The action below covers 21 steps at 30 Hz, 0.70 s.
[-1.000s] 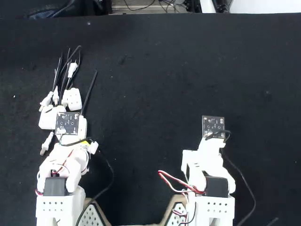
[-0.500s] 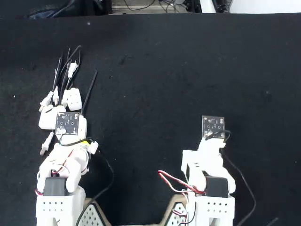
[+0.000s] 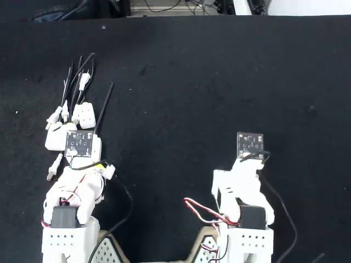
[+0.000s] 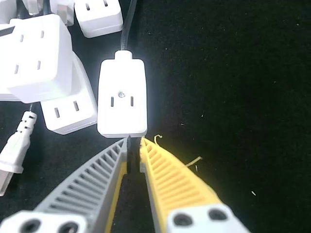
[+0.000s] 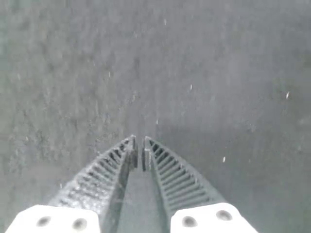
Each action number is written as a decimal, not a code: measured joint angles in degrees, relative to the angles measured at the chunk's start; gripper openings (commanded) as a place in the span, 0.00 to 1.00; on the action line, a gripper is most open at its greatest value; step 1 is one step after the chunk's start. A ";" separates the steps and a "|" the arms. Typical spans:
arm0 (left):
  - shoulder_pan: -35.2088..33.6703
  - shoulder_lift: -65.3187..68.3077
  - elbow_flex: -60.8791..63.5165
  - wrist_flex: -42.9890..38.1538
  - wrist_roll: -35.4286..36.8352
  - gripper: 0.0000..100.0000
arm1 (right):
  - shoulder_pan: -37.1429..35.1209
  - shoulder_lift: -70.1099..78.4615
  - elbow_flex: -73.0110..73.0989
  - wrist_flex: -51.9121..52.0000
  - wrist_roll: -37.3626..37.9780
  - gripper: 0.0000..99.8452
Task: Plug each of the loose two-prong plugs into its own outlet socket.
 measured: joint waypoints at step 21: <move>-35.78 0.00 -5.54 -10.99 -18.29 0.06 | -3.96 0.00 -6.51 -9.32 35.60 0.03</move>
